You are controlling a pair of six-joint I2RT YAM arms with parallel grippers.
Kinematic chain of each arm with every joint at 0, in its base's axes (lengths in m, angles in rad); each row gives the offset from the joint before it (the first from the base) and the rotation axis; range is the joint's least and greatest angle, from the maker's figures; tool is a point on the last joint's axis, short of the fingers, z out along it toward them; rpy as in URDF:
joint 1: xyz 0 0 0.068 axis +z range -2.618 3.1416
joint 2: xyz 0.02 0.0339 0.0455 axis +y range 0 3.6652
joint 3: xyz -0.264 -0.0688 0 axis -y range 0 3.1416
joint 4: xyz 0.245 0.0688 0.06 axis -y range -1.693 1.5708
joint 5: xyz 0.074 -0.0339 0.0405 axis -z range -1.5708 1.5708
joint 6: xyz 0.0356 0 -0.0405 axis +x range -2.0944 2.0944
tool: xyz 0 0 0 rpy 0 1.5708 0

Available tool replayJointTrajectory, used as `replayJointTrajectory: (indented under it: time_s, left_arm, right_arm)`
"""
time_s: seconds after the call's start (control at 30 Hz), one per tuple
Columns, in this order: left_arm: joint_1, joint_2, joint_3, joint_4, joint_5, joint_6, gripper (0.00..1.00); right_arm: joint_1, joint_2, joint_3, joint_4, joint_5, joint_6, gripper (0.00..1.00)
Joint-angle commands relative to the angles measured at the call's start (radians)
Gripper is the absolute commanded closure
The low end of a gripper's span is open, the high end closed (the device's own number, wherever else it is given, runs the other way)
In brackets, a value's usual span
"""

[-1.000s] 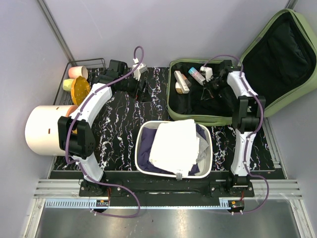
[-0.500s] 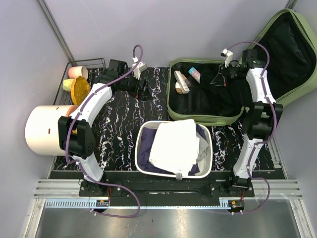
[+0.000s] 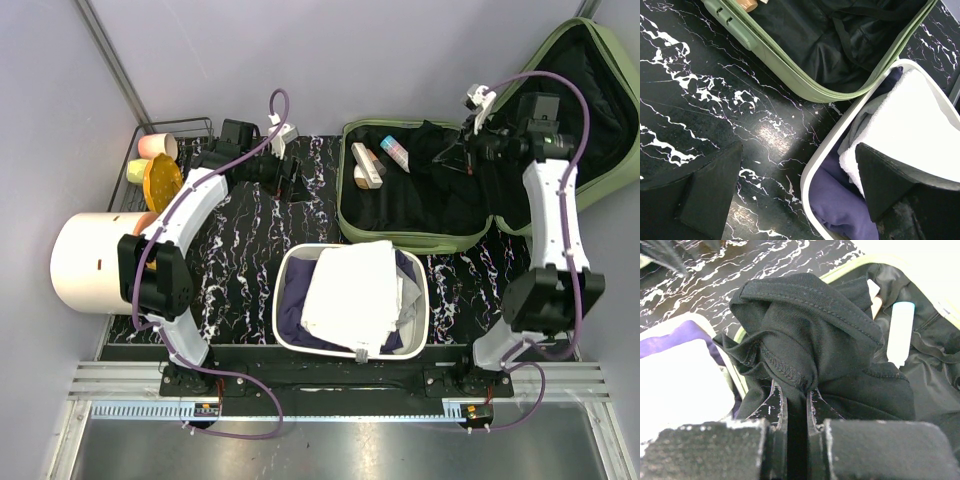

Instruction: Open, take out, and arrange the luggage

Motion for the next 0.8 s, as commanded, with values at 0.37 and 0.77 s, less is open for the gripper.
replayJointTrajectory:
  time_s: [0.37, 0.77]
  left_arm:
    - [-0.004, -0.142, -0.148, 0.080, 0.021, 0.002, 0.01]
    - [0.064, -0.298, -0.278, 0.050, 0.003, 0.005, 0.01]
  right_arm:
    - [0.466, -0.505, -0.501, -0.002, 0.107, 0.062, 1.00]
    - [0.832, -0.301, -0.601, 0.164, 0.329, 0.044, 0.00]
